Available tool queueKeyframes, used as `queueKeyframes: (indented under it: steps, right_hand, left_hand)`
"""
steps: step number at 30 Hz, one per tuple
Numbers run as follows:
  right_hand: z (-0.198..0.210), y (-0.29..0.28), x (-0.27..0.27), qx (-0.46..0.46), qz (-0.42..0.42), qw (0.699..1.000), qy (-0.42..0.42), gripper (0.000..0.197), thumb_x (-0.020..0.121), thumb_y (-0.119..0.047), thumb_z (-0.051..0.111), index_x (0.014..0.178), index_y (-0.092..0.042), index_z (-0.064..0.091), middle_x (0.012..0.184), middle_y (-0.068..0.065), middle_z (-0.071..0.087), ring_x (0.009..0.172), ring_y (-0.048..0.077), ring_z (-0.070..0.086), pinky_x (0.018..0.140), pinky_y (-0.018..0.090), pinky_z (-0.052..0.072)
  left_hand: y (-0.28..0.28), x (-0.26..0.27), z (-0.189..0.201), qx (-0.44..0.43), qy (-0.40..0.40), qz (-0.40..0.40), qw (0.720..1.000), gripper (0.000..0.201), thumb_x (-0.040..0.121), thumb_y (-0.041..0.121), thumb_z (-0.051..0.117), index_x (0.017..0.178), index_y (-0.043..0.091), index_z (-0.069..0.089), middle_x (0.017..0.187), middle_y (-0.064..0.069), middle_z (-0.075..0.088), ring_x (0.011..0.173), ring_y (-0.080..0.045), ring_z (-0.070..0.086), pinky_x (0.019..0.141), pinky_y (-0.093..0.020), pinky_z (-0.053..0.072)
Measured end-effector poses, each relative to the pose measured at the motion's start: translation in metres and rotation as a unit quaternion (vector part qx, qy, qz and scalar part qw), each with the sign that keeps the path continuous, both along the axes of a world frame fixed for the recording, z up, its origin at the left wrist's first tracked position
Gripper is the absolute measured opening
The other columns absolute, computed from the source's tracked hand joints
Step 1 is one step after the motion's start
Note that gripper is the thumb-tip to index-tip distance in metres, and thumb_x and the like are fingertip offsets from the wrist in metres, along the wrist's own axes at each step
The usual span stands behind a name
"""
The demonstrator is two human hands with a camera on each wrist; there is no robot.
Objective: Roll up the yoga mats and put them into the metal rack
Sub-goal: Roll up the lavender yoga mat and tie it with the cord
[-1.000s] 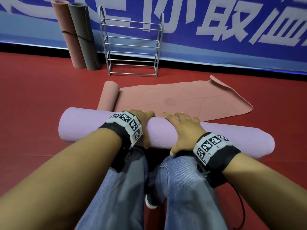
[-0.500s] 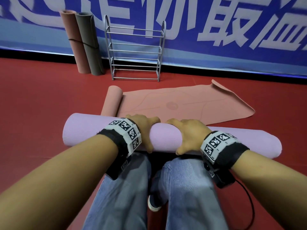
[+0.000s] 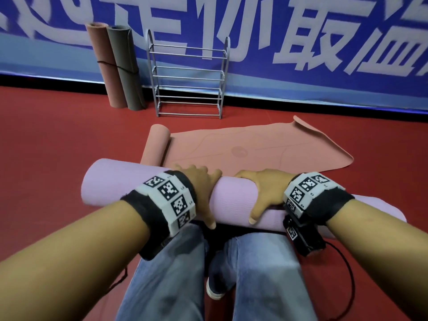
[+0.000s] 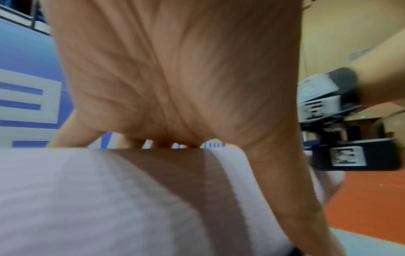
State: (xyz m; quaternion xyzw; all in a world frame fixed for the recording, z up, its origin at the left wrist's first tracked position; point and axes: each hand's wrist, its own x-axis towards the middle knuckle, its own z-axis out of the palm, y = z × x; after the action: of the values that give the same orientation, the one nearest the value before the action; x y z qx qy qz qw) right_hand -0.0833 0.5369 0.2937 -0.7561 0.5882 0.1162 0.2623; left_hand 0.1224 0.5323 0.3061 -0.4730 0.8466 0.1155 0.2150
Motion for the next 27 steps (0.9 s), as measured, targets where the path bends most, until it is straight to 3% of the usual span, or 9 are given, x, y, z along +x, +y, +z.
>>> queueKeyframes:
  steps: [3, 7, 9, 12, 15, 20, 23, 25, 27]
  right_hand:
    - [-0.004, -0.007, 0.001, 0.032, -0.004, 0.999, -0.004, 0.102, 0.045, -0.044, 0.092, 0.13, -0.047, 0.036, 0.11, -0.008, 0.062, 0.102, 0.017, 0.059, 0.094, 0.039, 0.049]
    - [-0.012, -0.005, 0.002, 0.014, 0.0, 1.0, -0.016, 0.11, 0.054, -0.041, 0.092, 0.142, -0.042, 0.026, 0.123, -0.005, 0.056, 0.11, 0.017, 0.053, 0.097, 0.034, 0.045]
    - [-0.012, -0.006, 0.003, -0.007, 0.007, 1.0, -0.003, 0.121, 0.054, -0.042, 0.092, 0.149, -0.039, 0.018, 0.132, -0.002, 0.044, 0.121, 0.019, 0.042, 0.104, 0.038, 0.039]
    - [-0.013, -0.005, 0.003, -0.041, 0.012, 0.998, 0.04, 0.126, 0.05, -0.052, 0.088, 0.15, -0.042, 0.01, 0.12, -0.001, 0.033, 0.121, 0.022, 0.031, 0.105, 0.046, 0.037]
    - [-0.018, 0.005, 0.005, -0.086, 0.03, 0.994, 0.06, 0.127, 0.052, -0.054, 0.086, 0.151, -0.04, 0.008, 0.122, 0.002, 0.035, 0.118, 0.024, 0.039, 0.1, 0.043, 0.041]
    - [-0.033, 0.013, 0.009, -0.146, 0.035, 0.984, 0.099, 0.135, 0.048, -0.06, 0.085, 0.149, -0.046, -0.005, 0.128, 0.005, 0.045, 0.116, 0.026, 0.048, 0.1, 0.042, 0.039]
    - [-0.031, 0.006, 0.007, -0.141, 0.025, 0.986, 0.085, 0.129, 0.049, -0.056, 0.085, 0.147, -0.048, 0.002, 0.119, 0.003, 0.049, 0.107, 0.024, 0.052, 0.095, 0.039, 0.041]
    - [-0.032, 0.004, 0.005, -0.137, 0.02, 0.987, 0.077, 0.127, 0.048, -0.055, 0.085, 0.147, -0.049, 0.005, 0.115, 0.002, 0.05, 0.104, 0.024, 0.053, 0.094, 0.039, 0.043]
    - [-0.033, 0.0, 0.004, -0.124, 0.012, 0.99, 0.068, 0.127, 0.048, -0.054, 0.086, 0.147, -0.048, 0.008, 0.115, 0.002, 0.051, 0.105, 0.024, 0.054, 0.095, 0.038, 0.043]
  left_hand:
    - [0.013, -0.002, -0.011, -0.038, -0.033, 0.0, 0.999, 0.137, 0.049, 0.061, 0.087, 0.151, 0.026, 0.002, 0.147, -0.007, 0.031, 0.135, -0.031, 0.032, 0.107, -0.067, 0.023]
    - [0.007, 0.002, -0.016, -0.049, -0.023, 0.002, 0.999, 0.124, 0.047, 0.05, 0.091, 0.144, 0.029, 0.017, 0.136, -0.007, 0.04, 0.125, -0.032, 0.039, 0.102, -0.065, 0.03]
    - [0.004, 0.001, -0.015, -0.048, -0.02, 0.008, 0.999, 0.118, 0.045, 0.048, 0.092, 0.139, 0.03, 0.023, 0.13, -0.006, 0.044, 0.121, -0.032, 0.041, 0.098, -0.063, 0.033]
    - [-0.001, -0.002, -0.013, -0.037, -0.012, 0.02, 0.999, 0.11, 0.048, 0.048, 0.091, 0.135, 0.031, 0.027, 0.125, -0.003, 0.047, 0.118, -0.03, 0.043, 0.092, -0.057, 0.036]
    - [-0.018, -0.004, -0.007, 0.021, 0.006, 0.039, 0.999, 0.104, 0.044, 0.05, 0.09, 0.129, 0.034, 0.033, 0.115, 0.001, 0.054, 0.111, -0.027, 0.052, 0.086, -0.047, 0.044]
    - [-0.041, -0.006, -0.012, 0.096, 0.036, 0.066, 0.993, 0.119, 0.013, 0.053, 0.079, 0.123, 0.044, 0.034, 0.11, 0.007, 0.063, 0.103, -0.022, 0.063, 0.087, -0.045, 0.055]
    - [-0.035, -0.009, -0.013, 0.057, 0.017, 0.058, 0.997, 0.125, 0.035, 0.049, 0.087, 0.139, 0.044, 0.018, 0.119, 0.0, 0.057, 0.111, -0.025, 0.056, 0.092, -0.048, 0.049]
    - [-0.025, -0.014, -0.02, -0.008, -0.017, 0.05, 0.999, 0.128, 0.054, 0.045, 0.087, 0.148, 0.039, 0.0, 0.135, -0.008, 0.042, 0.127, -0.03, 0.041, 0.101, -0.058, 0.035]
    - [-0.013, -0.017, -0.029, -0.061, -0.024, 0.04, 0.997, 0.127, 0.061, 0.044, 0.086, 0.15, 0.035, -0.004, 0.143, -0.012, 0.031, 0.135, -0.033, 0.029, 0.107, -0.066, 0.019]
